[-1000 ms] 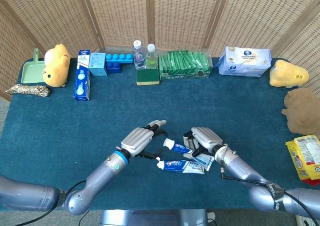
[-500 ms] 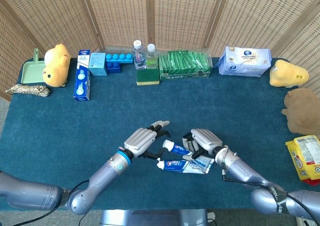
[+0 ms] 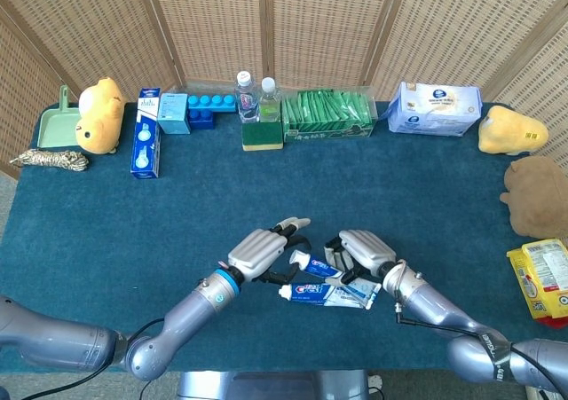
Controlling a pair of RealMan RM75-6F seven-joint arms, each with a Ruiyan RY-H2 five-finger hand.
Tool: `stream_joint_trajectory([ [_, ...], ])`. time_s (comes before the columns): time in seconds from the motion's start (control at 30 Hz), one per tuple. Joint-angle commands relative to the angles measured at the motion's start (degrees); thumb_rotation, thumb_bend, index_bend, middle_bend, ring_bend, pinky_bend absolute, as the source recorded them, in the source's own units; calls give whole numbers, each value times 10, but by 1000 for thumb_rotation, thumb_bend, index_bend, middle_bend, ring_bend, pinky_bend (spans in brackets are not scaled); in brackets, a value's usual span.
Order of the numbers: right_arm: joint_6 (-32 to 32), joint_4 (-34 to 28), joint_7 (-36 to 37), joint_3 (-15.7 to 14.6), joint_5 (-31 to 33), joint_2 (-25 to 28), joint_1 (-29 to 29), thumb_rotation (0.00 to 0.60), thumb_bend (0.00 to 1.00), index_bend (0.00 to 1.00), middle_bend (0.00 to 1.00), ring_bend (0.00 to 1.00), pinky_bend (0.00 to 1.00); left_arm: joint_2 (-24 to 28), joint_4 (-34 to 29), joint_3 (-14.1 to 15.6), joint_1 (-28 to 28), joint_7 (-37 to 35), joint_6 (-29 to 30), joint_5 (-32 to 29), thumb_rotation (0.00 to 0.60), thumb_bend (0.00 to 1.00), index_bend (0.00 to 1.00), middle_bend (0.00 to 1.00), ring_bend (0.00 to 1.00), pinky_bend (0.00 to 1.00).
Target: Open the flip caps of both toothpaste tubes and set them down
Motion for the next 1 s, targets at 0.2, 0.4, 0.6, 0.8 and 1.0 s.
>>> stream_joint_trajectory([
  [0.2, 0, 0, 9, 2, -5, 2, -2, 600, 525, 941, 782, 708, 788, 1, 1, 6, -3, -3, -3, -2, 423, 618, 288, 64, 7, 272],
  [0.4, -1, 2, 16, 2, -12, 3, -6, 600, 524, 942, 782, 708, 788, 5, 3, 7, -3, -9, -4, -2, 422, 654, 292, 65, 7, 272],
  [0.6, -2, 4, 17, 1, -14, 2, -5, 600, 524, 940, 782, 708, 789, 7, 5, 8, -3, -15, -5, 1, 422, 688, 292, 65, 7, 272],
  [0.8, -2, 5, 14, -3, -11, 3, -5, 600, 523, 941, 782, 708, 788, 9, 7, 8, -3, -22, -7, 4, 421, 708, 292, 64, 7, 271],
  [1.0, 2, 4, 7, -6, -8, 2, -3, 600, 524, 941, 782, 707, 789, 11, 7, 9, -2, -29, -8, 7, 430, 714, 292, 64, 8, 272],
])
